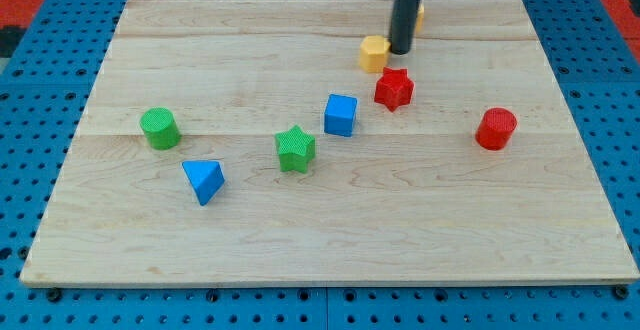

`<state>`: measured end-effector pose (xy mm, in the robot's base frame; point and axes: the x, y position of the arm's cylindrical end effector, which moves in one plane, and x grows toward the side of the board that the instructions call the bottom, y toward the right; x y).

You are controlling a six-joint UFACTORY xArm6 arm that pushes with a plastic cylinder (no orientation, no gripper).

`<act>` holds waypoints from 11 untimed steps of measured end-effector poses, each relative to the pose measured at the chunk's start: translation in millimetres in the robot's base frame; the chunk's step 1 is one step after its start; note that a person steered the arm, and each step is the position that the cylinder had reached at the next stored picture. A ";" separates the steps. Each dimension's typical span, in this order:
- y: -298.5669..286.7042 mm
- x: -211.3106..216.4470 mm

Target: Move the hexagon to the center left

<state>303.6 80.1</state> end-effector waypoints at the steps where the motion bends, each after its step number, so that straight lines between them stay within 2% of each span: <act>1: -83.1 0.0; 2: -123.7 -1.5; 3: -68.7 -4.6; 4: -70.8 17.9; 5: -98.8 41.8; 6: -152.8 43.4; 7: -169.6 42.5; 8: -148.5 62.9; 9: -200.6 90.5; 10: -251.5 87.6; 11: -239.9 109.1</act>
<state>412.8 -159.8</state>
